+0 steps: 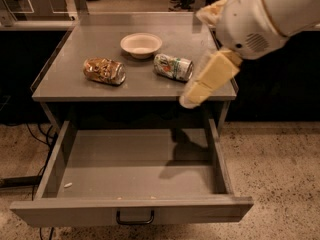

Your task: Place orange can into top drawer

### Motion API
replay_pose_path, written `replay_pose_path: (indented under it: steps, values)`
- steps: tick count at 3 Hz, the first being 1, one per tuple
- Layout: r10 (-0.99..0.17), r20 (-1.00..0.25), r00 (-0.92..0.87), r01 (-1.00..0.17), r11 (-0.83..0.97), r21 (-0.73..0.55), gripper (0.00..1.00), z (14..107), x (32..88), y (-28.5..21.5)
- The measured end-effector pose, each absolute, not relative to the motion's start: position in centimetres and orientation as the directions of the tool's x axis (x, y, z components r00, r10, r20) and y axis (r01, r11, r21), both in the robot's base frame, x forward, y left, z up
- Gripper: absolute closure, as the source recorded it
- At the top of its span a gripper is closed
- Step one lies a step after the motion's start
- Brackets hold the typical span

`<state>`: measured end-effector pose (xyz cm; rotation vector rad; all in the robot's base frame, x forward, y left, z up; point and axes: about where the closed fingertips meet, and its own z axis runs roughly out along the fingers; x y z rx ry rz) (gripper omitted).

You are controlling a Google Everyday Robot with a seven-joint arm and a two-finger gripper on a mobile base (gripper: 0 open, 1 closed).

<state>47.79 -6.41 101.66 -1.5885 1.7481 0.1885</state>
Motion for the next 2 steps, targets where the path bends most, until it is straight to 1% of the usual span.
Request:
replay_pose_path:
  steps: [1, 2]
  values:
    - [-0.738, -0.674, 0.016, -0.884, 0.305, -0.354, 0.0, 100.9, 50.3, -3.3]
    - [-0.693, -0.718, -0.065, -0.861, 0.402, -0.311, 0.0, 99.2, 52.4, -1.2]
